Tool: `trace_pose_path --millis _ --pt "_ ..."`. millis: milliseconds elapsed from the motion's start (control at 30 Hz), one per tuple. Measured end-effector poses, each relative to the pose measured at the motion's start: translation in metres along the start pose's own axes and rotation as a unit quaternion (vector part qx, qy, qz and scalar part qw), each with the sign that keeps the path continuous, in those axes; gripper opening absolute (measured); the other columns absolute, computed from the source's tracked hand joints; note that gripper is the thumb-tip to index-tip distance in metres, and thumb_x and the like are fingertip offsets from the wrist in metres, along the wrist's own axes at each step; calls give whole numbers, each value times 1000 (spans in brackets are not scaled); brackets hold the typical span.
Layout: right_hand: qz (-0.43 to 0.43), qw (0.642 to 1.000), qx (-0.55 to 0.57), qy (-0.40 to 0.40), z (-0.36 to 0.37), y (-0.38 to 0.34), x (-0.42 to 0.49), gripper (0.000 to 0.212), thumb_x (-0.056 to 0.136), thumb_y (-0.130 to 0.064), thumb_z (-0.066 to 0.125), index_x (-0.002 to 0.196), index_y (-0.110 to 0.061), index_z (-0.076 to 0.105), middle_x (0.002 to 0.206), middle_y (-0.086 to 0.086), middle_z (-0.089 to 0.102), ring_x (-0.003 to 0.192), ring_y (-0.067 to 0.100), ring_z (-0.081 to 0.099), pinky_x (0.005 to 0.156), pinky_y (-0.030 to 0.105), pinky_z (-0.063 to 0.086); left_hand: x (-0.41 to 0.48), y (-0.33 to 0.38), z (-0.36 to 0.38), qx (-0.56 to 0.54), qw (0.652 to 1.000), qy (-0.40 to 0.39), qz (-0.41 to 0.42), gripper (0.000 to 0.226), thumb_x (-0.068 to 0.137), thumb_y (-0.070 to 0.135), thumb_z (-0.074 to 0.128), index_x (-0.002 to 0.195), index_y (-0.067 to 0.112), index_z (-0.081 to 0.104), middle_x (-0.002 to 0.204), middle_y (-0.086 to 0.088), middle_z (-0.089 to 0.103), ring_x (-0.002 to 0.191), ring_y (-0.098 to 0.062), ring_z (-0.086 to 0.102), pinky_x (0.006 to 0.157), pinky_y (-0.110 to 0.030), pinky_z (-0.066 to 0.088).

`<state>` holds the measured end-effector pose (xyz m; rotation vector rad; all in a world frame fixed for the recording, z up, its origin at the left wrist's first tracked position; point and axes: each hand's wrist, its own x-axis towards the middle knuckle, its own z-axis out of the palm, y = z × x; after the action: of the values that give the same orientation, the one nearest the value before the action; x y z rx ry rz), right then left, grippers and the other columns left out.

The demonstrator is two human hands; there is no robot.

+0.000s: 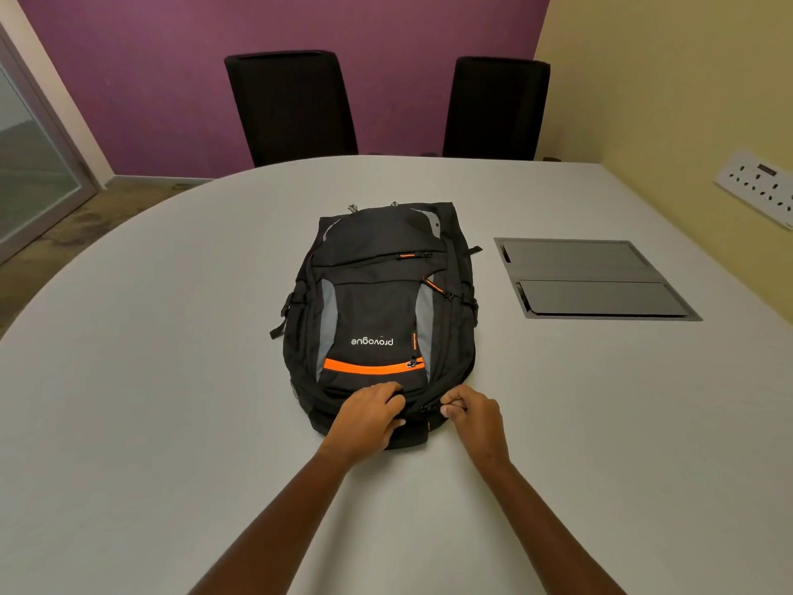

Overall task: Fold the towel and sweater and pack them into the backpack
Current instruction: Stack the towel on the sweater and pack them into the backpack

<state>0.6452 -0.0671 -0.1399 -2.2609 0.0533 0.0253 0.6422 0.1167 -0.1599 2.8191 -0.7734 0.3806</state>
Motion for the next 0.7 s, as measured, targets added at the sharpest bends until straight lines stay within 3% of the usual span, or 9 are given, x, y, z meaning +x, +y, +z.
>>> trace_pose_path --millis 133,267,333,400,500,700 --pt "52 998 -8 -18 0 8 -13 21 85 -1 58 103 0 70 100 14 70 93 26 64 80 21 44 0 9 6 3 999 -19 -49 38 43 30 91 67 19 64 84 2 70 64 -12 66 55 -16 53" --pt "37 998 -22 -43 15 1 -33 24 88 -5 56 108 -5 68 109 9 69 101 20 62 82 17 40 -4 16 13 -44 994 -29 -99 39 40 17 92 62 12 61 92 -7 71 72 -23 70 63 -30 57" --pt "27 998 -19 -46 27 -8 -40 24 90 -6 54 110 -5 67 109 8 68 100 19 62 78 13 38 -5 16 16 -94 987 -51 -121 25 60 8 83 71 4 61 111 -14 66 90 -31 68 78 -38 54" --pt "23 998 -11 -57 40 -16 -45 25 92 -7 52 112 -6 66 110 8 68 101 17 61 76 10 36 -5 13 17 -114 981 -84 -136 7 84 4 60 87 -3 60 136 -14 50 113 -30 56 95 -32 43" --pt "30 997 -16 -76 54 -21 -51 27 93 -8 50 117 -9 63 114 7 65 105 16 59 80 10 36 -8 9 19 -112 980 -101 -132 15 92 5 45 100 -2 57 146 -6 36 116 -21 50 88 -21 41" --pt "32 998 -30 -52 26 -11 -41 22 89 -4 53 104 -5 69 104 8 69 96 19 62 75 17 39 -8 7 10 -120 967 -131 -181 16 91 16 54 96 0 54 145 1 36 113 -21 53 84 -29 45"
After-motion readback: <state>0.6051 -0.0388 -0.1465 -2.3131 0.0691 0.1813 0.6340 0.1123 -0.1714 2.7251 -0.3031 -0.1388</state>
